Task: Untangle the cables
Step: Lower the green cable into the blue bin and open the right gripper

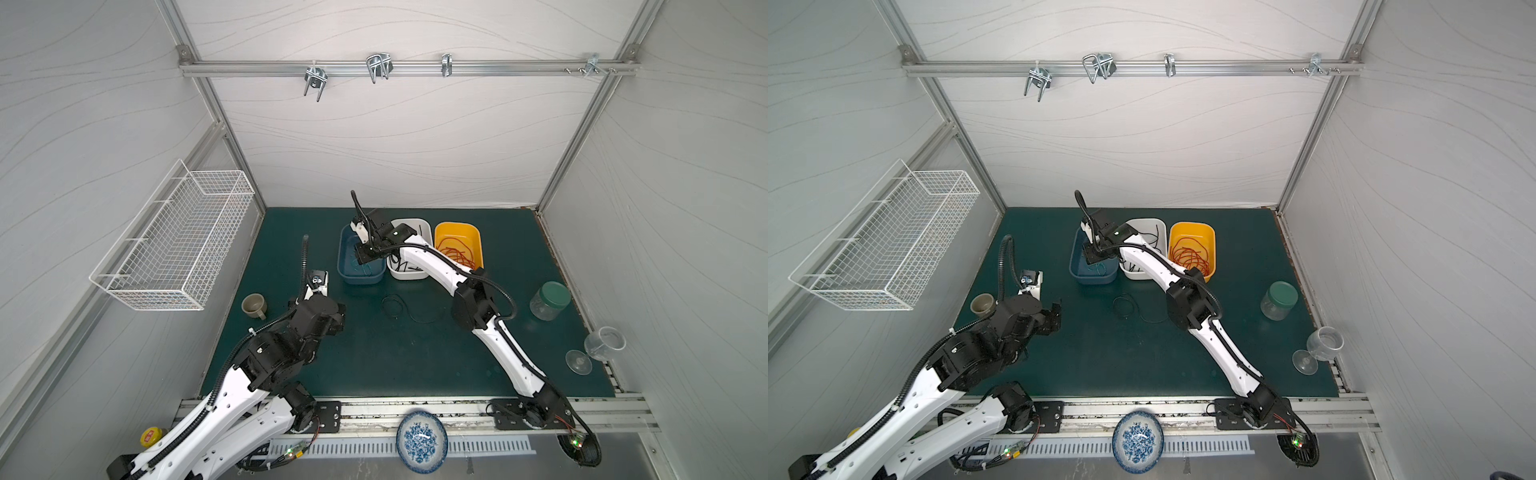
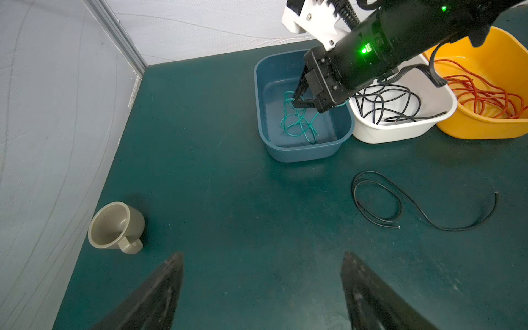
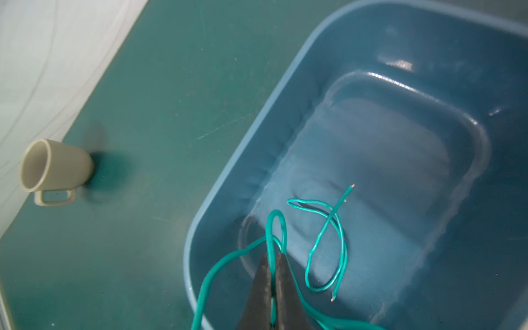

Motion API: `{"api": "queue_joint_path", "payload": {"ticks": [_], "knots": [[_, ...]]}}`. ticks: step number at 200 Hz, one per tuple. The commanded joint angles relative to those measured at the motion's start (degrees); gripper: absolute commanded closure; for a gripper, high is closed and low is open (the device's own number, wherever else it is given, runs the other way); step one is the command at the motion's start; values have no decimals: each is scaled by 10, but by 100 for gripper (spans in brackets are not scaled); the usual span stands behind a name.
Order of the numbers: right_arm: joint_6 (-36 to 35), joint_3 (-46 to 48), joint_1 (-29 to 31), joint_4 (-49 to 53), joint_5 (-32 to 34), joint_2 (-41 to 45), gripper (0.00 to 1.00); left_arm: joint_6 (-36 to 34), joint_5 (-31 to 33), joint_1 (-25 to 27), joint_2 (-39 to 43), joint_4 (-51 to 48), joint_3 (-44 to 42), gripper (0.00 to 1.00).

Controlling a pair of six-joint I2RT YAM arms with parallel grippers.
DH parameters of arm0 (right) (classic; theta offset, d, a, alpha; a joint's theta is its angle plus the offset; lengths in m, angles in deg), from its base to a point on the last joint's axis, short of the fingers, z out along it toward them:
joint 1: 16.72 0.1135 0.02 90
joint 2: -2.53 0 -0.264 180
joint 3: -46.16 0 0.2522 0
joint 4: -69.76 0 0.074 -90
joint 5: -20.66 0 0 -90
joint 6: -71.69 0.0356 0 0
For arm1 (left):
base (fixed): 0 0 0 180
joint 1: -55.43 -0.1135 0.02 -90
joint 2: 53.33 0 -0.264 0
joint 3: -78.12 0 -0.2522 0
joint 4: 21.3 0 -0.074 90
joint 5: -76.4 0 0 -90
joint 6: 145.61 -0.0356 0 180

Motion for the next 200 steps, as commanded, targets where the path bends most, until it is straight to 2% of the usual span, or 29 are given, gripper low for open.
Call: {"api": "queue_joint_path", "payload": {"ticks": [1,87,131,183,200], "knots": [[-5,-6,-7,-11,-25,-21,100,5,6,-4,7,20,0,13],[-11,-6,-3,9,-56,-28,98,5,1,-10,1,21,0,13],[-26,-6,1,15,-48,-14,85,5,1,-9,0,22,-1,13],[-33,-5,2,21,3,36,74,4,2,-10,-1,23,-3,13],[-35,6,2,23,24,72,63,3,3,-10,-1,23,-2,13]]}}
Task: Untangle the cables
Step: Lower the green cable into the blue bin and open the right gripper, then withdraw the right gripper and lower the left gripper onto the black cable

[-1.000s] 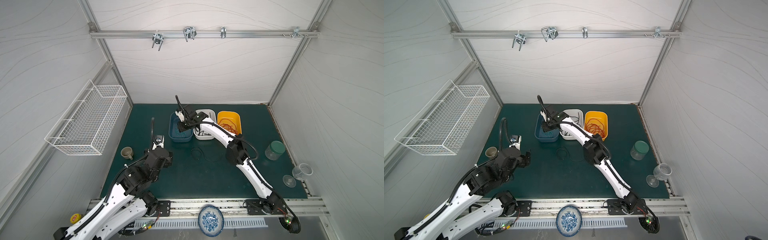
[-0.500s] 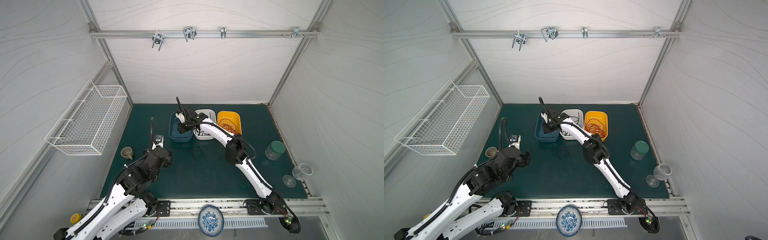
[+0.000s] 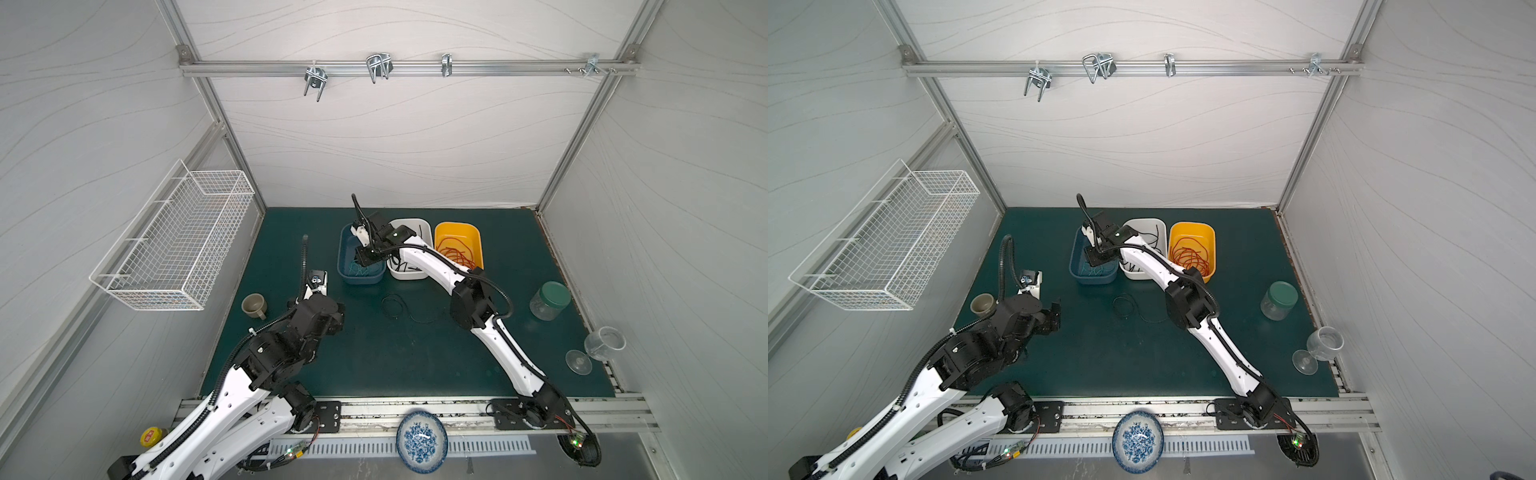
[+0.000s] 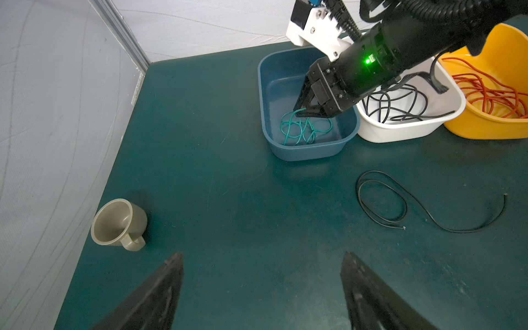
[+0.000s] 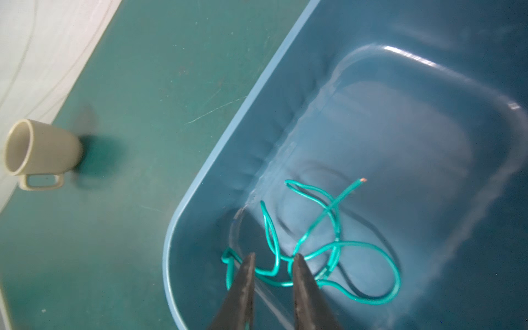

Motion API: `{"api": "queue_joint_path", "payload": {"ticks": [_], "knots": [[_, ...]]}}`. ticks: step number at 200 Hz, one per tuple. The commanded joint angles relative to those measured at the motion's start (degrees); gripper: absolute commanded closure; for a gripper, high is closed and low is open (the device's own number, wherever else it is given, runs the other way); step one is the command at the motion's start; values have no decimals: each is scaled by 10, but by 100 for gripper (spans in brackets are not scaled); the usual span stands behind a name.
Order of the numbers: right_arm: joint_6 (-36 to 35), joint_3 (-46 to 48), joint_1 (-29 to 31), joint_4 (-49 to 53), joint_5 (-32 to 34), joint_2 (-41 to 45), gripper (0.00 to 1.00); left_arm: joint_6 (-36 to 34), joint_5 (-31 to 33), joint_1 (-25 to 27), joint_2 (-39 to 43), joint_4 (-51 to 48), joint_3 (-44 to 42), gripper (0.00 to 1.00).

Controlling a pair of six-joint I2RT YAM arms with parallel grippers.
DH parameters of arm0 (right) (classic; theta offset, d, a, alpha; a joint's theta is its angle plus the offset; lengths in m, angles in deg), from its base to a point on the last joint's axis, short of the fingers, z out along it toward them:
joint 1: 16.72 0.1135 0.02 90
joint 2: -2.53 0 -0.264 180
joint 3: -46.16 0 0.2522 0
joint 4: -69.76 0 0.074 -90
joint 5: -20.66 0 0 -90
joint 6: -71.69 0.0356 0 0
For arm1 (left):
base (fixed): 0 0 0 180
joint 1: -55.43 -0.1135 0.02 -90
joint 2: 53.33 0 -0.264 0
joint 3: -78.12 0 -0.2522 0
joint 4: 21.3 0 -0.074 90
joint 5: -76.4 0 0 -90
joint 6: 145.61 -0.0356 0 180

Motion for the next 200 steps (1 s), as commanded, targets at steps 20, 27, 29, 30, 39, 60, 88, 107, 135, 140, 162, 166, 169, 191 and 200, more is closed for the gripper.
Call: {"api": "queue_joint_path", "payload": {"ticks": [20,27,29,30,39,60,88,107,135,140,162,166,169,191,200], "knots": [[-16,43,5,5,60,137,41,3,3,-3,2,24,0,13],[-18,61,5,-2,66,160,36,3,3,-3,2,24,0,13],[-18,68,5,-4,68,166,34,3,3,-3,1,24,0,13],[-18,71,5,-5,68,169,33,3,3,-3,0,25,0,13],[-20,96,5,-13,74,197,26,3,3,-3,-1,25,0,13],[-25,133,8,-7,93,244,14,3,1,-3,-6,25,-1,13],[-28,155,14,56,124,297,3,2,-5,-2,-19,28,-2,13],[-24,248,21,45,141,361,1,3,-13,-2,-38,24,2,13],[-15,403,27,9,164,477,1,4,-29,-2,-73,19,10,13],[-14,428,26,4,166,499,1,3,-31,-3,-81,18,10,13],[-5,542,28,-21,184,607,1,2,-61,-3,-115,19,16,12],[-1,560,27,-24,190,627,1,1,-65,-3,-120,19,18,12],[0,576,27,-26,192,642,1,0,-67,-3,-127,20,20,12],[4,668,28,-27,224,748,1,8,-95,-2,-178,4,43,12],[8,703,28,-21,243,794,1,17,-115,-3,-199,-1,54,13]]}}
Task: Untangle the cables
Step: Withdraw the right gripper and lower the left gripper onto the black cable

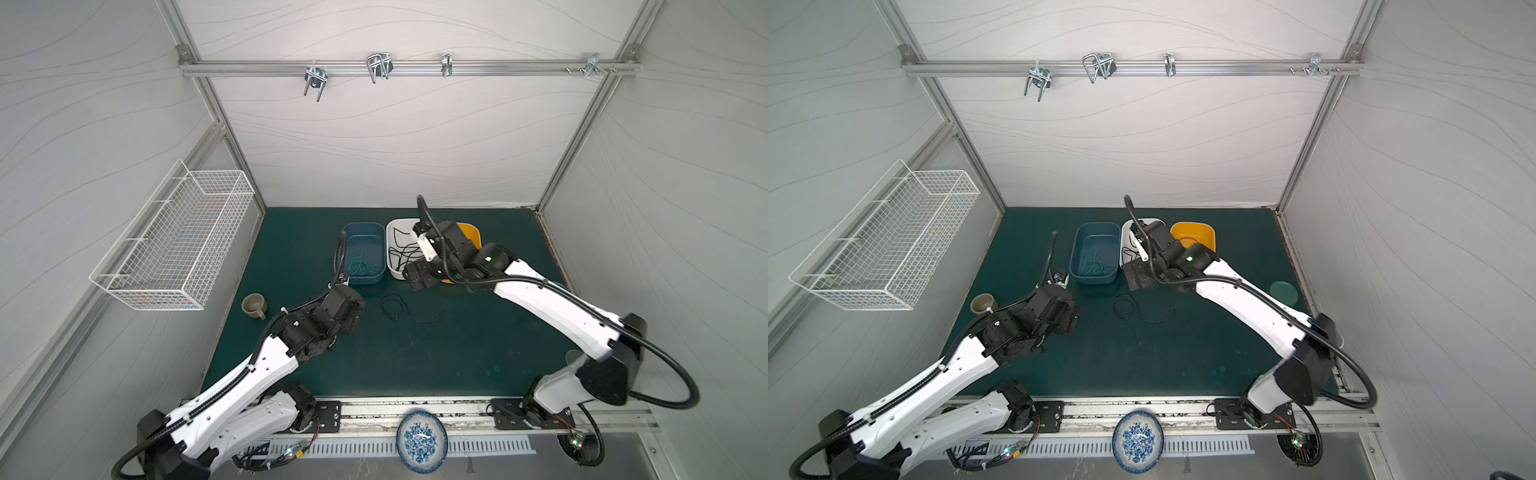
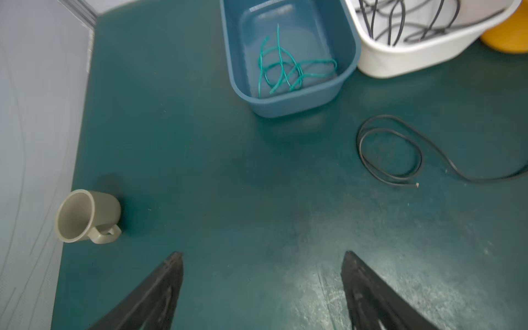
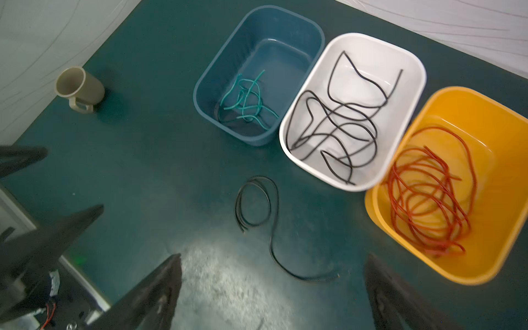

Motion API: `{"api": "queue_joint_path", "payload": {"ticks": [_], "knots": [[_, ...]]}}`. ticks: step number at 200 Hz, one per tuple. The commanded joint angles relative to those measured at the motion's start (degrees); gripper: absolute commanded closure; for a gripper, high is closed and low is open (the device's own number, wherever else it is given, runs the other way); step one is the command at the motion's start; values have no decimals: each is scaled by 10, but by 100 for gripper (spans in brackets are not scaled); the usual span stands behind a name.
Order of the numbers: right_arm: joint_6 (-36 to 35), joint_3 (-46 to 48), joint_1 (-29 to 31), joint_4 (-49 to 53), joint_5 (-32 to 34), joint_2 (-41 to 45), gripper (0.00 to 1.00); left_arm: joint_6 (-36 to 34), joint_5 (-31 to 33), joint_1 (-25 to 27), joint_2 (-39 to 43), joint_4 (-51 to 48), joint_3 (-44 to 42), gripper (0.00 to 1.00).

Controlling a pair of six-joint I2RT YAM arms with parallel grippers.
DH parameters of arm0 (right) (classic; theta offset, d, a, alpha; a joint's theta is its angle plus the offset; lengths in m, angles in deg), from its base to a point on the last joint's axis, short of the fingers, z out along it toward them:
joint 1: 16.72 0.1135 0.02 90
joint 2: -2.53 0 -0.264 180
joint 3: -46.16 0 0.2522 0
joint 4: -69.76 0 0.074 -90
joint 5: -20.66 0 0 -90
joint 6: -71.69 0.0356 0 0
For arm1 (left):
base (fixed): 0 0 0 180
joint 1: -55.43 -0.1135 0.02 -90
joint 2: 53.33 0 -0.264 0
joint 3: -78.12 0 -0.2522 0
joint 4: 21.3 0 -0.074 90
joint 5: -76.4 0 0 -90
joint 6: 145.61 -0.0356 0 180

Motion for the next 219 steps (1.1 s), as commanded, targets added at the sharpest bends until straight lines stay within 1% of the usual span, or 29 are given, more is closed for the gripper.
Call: {"api": "queue_joint_path", "payload": {"ticks": [1,14,34,57,90,104,139,166,219], "knots": [[13,62,3,-9,57,108,1,17,-50,-2,-42,-4,48,13],[15,103,2,4,76,166,1,33,-79,-2,-68,-14,66,14],[27,155,3,30,90,244,1,66,-105,-1,-106,-26,88,14],[33,199,2,58,111,321,1,111,-159,1,-139,4,88,14],[28,243,2,88,139,401,1,170,-186,17,-210,45,100,16],[26,254,1,96,149,426,1,189,-194,21,-247,54,112,17],[34,284,2,95,192,480,1,232,-184,29,-331,61,144,19],[37,303,1,86,185,510,1,254,-174,32,-379,72,164,23],[36,308,2,84,177,518,1,268,-175,32,-460,97,197,28]]}}
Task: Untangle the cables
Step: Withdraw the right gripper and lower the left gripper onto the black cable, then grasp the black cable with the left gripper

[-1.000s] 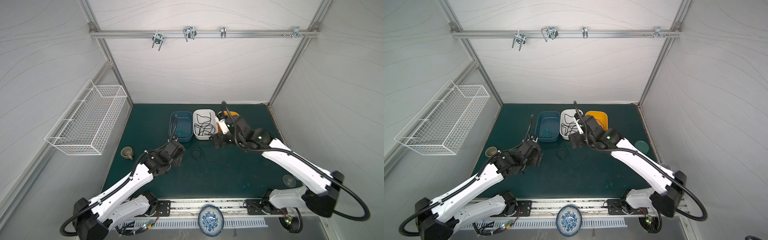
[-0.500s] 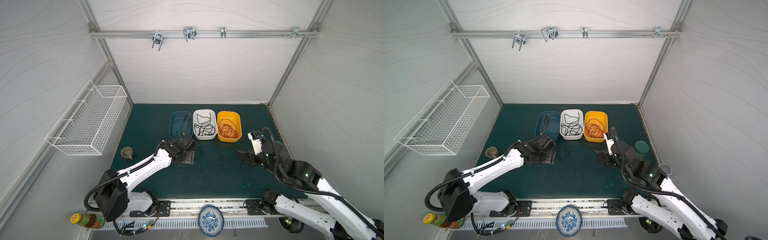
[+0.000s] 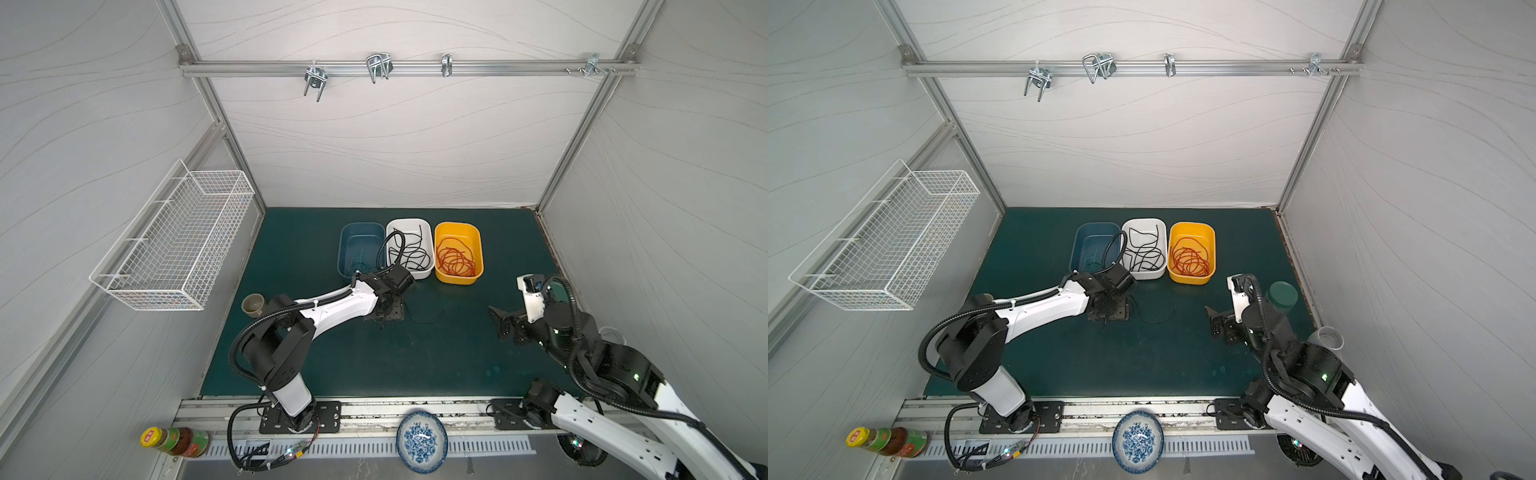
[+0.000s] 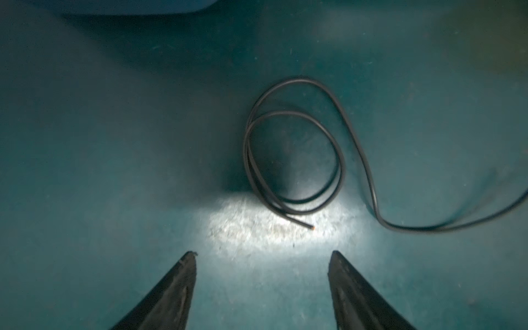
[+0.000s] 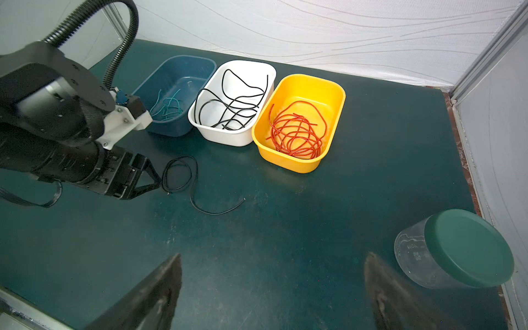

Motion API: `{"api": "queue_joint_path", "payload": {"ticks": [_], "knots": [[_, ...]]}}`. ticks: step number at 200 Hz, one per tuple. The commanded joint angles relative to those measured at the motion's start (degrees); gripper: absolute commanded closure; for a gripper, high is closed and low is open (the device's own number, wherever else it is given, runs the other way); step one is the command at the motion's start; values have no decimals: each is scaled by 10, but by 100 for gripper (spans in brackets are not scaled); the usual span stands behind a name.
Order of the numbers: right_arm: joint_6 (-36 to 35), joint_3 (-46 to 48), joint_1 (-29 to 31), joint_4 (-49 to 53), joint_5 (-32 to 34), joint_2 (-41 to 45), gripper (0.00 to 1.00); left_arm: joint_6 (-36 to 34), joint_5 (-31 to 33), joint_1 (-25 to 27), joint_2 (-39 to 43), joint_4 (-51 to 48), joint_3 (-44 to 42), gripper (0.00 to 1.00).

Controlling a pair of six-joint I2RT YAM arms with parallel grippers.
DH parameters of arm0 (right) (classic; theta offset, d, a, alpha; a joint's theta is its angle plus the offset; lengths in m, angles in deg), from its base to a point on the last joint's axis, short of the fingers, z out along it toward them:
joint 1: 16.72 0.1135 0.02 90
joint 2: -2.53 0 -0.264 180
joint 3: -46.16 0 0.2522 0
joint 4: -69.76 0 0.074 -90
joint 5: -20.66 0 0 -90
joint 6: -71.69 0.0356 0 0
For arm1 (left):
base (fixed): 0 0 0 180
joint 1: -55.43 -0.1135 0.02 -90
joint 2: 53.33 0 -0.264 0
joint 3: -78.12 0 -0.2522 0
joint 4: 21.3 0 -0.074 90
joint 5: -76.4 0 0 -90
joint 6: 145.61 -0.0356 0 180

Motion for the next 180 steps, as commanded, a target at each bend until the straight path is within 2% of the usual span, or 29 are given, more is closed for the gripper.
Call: {"api": "queue_joint_path", "payload": {"ticks": [1,17,53,83,121,158,180], "knots": [[5,3,2,2,6,10,1,24,8,4,-30,21,31,28],[2,5,2,-1,6,15,1,20,7,3,-46,27,41,31],[-1,9,2,-6,3,23,1,15,-8,18,-51,60,58,30],[-4,10,1,-7,2,24,1,14,13,40,-81,44,94,28],[-6,11,2,-8,7,34,1,29,21,40,-124,20,121,28],[-6,12,2,-9,10,42,1,38,22,40,-156,1,153,33],[-6,12,2,-8,11,45,1,41,20,40,-168,-1,163,40]]}}
